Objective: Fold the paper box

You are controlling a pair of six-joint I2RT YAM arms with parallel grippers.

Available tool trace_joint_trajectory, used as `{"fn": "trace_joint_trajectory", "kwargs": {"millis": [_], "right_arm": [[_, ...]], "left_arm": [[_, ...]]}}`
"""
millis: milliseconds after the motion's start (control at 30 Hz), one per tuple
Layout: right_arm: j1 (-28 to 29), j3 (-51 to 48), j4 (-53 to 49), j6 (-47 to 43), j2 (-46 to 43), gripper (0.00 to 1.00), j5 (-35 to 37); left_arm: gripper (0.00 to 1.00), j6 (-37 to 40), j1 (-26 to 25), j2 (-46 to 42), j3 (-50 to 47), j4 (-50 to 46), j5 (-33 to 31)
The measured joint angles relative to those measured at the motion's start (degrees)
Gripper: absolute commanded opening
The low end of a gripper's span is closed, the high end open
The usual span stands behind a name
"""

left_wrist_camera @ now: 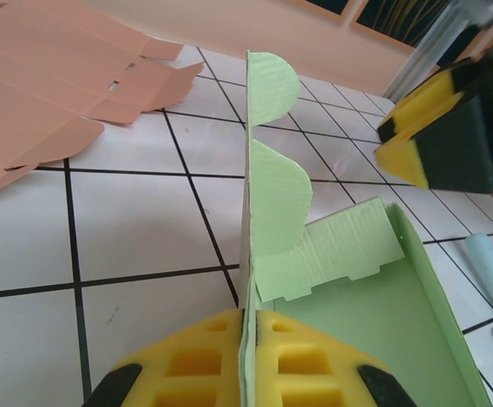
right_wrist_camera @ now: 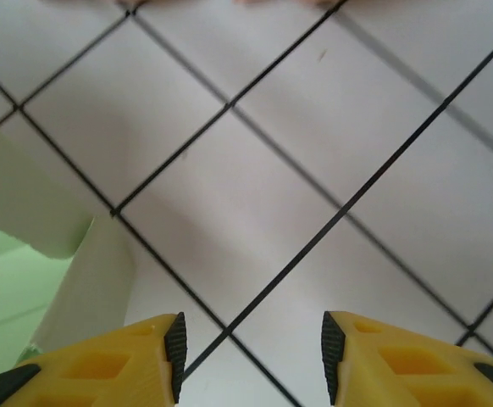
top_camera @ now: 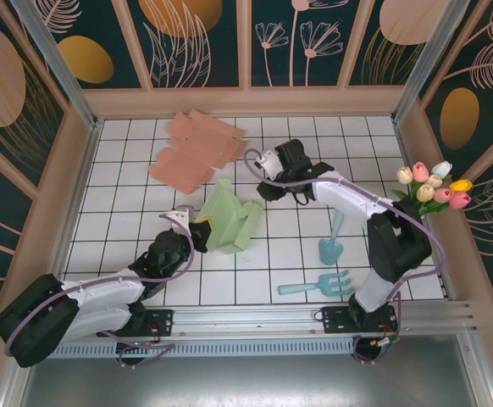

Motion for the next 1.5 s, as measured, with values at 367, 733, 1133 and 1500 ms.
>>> {"fn": "trace_joint_trajectory", "kwargs": {"millis": [367,733,1133,1500], "right_arm": [[-2.84,9.99,-15.19,-0.94,5.07,0.47,-15.37],[-4.0,10.29,-20.96,-4.9,6.75,0.49,-23.19],[-9.38,4.79,-22.67,-9.62,8.48,0.58,-30.95],[-9.25,3.85,-26.45,-16.52,9.68,0.62,-41.05]], "left_arm": [[0.0,4.66,0.0,-10.56,-0.68,-0.92,3.26],[0.0,7.89,0.0,-14.19,-1.86,-0.87,7.65],[0.0,10.03,0.0,-13.16,-3.98,2.36,11.89],[0.0,11.87,0.0,-22.64,-7.72,7.15,14.56]]}}
